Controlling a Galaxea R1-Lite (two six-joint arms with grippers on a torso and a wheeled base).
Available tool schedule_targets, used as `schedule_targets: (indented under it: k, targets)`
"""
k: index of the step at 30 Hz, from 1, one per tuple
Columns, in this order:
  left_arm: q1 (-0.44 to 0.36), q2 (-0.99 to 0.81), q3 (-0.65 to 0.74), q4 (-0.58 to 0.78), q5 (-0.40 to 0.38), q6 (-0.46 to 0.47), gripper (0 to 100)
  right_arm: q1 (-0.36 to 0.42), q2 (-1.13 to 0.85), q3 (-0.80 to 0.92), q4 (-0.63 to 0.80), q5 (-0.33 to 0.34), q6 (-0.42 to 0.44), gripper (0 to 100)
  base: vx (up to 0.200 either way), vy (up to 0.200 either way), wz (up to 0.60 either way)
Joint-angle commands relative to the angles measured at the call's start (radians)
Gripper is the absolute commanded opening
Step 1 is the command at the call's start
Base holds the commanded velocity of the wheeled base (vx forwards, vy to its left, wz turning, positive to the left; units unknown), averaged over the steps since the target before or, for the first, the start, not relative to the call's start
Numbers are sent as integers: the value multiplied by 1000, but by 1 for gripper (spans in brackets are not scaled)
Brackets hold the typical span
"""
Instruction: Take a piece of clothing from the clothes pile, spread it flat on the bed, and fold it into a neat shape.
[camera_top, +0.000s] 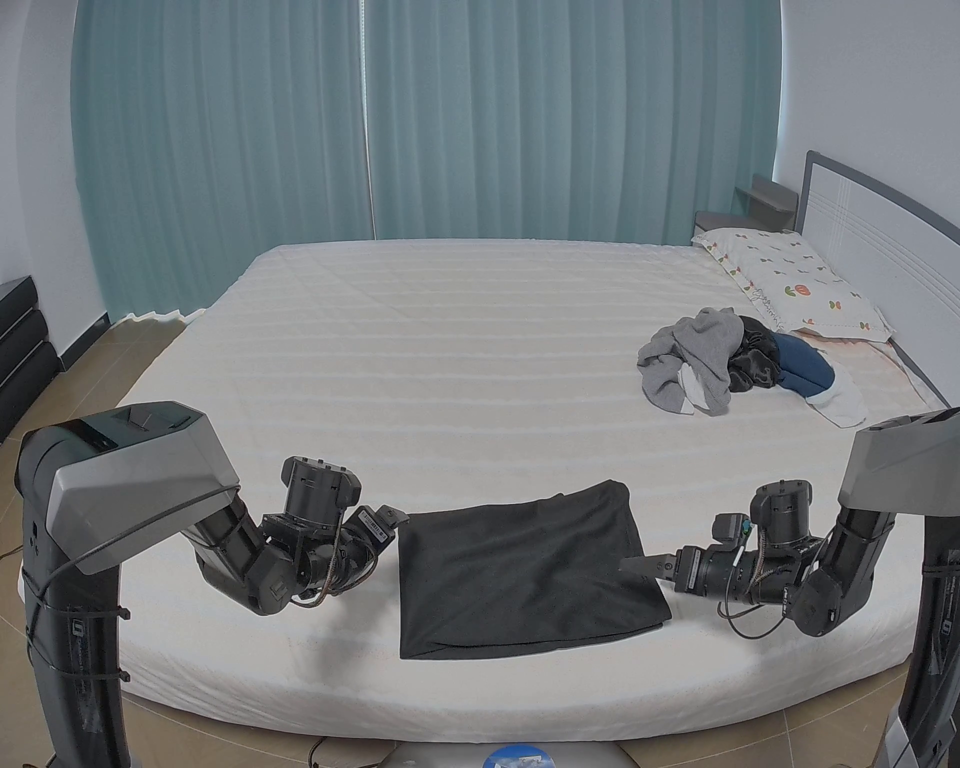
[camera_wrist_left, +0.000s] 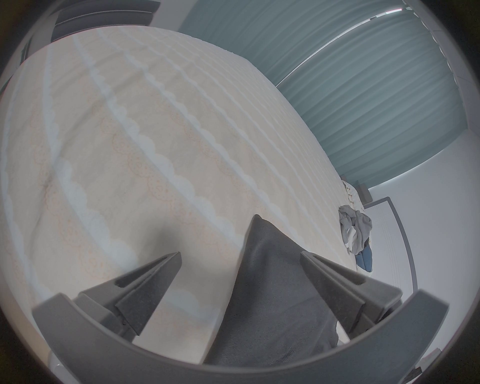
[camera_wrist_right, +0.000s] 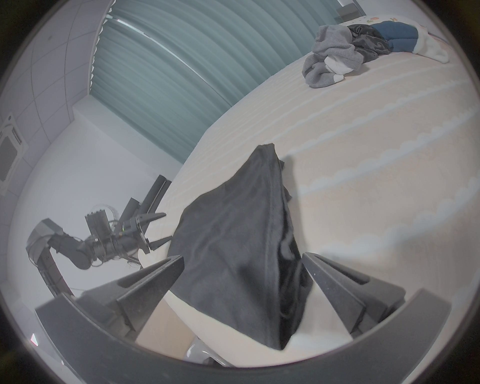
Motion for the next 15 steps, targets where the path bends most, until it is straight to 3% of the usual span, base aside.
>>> schedule_targets:
  k: [1,4,10,15]
  targets:
    - [0,4,0,0,0,-1,100,-49,19,128,-161,15,-29,100,0,0,0]
    - [0,4,0,0,0,-1,100,-34,48,138,-202,14,-20,100,0,0,0]
    - [-2,4,0,0,0,0,100,-9,47,144,-208,14,-20,100,-200,0,0]
    - [-2,5,0,0,1,0,100,-11,56,99,-208,9,-17,100,0,0,0]
